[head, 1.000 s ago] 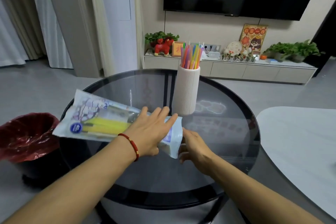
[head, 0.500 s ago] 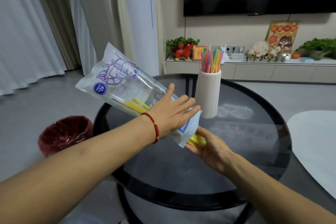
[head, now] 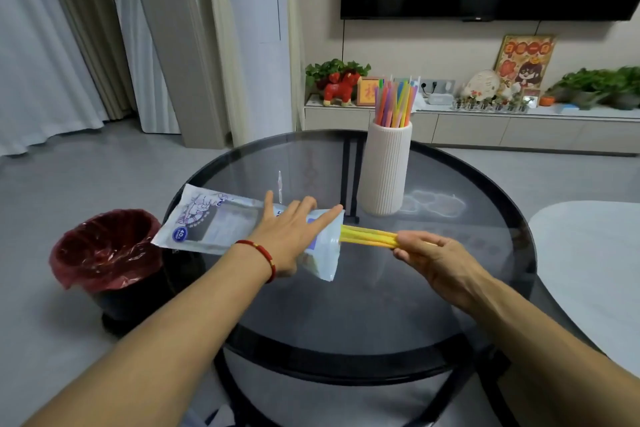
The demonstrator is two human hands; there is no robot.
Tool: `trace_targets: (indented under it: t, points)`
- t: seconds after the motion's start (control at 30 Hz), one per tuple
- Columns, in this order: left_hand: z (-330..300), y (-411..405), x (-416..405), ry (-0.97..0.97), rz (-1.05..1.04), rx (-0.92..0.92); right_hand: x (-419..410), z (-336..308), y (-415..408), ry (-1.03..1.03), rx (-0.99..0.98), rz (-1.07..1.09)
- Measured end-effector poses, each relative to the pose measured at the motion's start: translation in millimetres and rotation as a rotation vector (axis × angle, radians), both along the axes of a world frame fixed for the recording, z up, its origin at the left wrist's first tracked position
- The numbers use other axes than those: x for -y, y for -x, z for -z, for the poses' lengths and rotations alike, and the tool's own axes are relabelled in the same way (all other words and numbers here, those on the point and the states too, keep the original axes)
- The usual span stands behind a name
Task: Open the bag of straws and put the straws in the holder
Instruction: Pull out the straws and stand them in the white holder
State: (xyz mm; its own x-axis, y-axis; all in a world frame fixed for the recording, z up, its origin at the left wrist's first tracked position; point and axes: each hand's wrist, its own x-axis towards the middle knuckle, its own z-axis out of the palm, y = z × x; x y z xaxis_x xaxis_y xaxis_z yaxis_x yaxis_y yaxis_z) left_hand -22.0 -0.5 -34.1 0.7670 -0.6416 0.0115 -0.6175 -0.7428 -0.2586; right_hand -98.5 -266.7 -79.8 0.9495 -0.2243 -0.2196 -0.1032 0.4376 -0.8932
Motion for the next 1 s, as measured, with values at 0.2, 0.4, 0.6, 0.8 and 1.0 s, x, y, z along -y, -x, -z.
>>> trace_targets:
  t: [0.2, 0.4, 0.6, 0.8, 1.0]
  points:
    - [14.6, -4.7, -2.7, 0.032, -0.052, -0.189, 52.2, -19.9, 25.2, 0.342, 0.044, 0.05]
    - [15.7, -1.4, 5.5, -0.057, -0.116, -0.351, 85.1, -56.4, 64.5, 0.609, 0.168, 0.198]
    - [-12.3, 11.9, 31.4, 0.366, 0.009, -0.199, 78.1, -76.7, 84.9, 0.808, 0.274, 0.242]
    - [-3.5, 41.3, 92.7, 0.634, 0.188, -0.01, 52.1, -104.2, 85.7, 0.872, 0.386, 0.061]
    - [13.6, 45.4, 121.3, 1.115, -0.069, -0.375, 45.6, -100.6, 69.5, 0.352, 0.437, 0.057]
